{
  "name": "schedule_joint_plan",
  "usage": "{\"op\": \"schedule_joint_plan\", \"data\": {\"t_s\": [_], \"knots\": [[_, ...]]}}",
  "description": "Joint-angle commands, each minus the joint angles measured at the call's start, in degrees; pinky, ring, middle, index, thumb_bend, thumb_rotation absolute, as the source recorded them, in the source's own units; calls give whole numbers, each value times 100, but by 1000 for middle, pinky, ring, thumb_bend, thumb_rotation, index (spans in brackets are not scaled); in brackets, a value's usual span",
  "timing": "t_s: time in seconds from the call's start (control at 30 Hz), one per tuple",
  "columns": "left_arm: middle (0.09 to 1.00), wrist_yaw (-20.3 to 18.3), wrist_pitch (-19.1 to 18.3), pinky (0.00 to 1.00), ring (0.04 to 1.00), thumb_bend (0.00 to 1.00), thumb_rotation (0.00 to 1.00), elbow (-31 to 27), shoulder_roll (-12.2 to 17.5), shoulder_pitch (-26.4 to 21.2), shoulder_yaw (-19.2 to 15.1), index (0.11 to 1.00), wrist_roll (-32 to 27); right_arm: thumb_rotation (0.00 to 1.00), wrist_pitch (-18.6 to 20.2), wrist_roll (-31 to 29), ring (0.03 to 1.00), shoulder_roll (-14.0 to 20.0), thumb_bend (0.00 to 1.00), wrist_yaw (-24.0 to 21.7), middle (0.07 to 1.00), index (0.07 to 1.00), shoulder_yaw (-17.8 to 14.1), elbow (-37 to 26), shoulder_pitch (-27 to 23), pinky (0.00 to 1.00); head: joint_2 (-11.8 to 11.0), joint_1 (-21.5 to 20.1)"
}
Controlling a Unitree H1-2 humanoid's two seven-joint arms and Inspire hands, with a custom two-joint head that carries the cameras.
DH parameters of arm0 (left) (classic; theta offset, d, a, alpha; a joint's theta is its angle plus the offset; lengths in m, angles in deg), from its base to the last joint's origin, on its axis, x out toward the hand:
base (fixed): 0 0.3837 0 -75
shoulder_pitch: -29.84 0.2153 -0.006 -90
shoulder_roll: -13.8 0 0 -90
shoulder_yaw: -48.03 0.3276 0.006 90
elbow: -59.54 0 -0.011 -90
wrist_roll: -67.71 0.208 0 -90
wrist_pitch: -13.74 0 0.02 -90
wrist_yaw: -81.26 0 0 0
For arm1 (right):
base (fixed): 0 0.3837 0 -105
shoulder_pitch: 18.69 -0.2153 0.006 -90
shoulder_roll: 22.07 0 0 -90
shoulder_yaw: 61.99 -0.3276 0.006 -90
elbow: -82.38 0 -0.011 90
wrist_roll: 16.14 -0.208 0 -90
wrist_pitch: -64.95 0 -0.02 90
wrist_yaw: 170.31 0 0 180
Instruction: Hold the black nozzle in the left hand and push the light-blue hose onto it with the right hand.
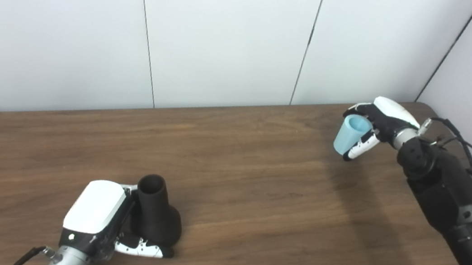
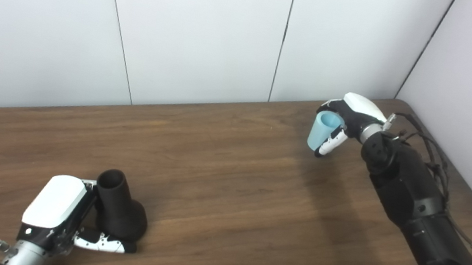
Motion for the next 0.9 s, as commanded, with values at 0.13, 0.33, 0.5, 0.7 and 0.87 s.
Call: {"op": "schedule_joint_plan", "data": {"t_s": [0.13,0.33,0.5,0.7,0.87], "knots": [[419,-319,-82,363,442,516,0,51,136,176,34,528,22,58,-10,-36,718,155,891,137,753,729,-89,-120,-258,686,15,-7],[415,-292,-60,352,431,516,0,79,131,176,44,526,29,4,-94,-31,579,101,791,373,649,676,-155,-160,-224,550,24,-7],[411,-283,-55,331,414,516,0,75,130,180,49,524,42,0,-307,42,397,92,524,709,486,537,-118,-153,-181,368,26,-17],[416,-316,-64,352,432,516,0,63,123,190,71,527,48,0,-302,53,404,78,513,867,519,521,-151,-313,-90,400,30,16],[410,-252,-58,311,398,516,0,66,101,205,72,522,69,0,-282,51,416,65,497,898,521,499,-157,-580,22,320,54,59]]}}
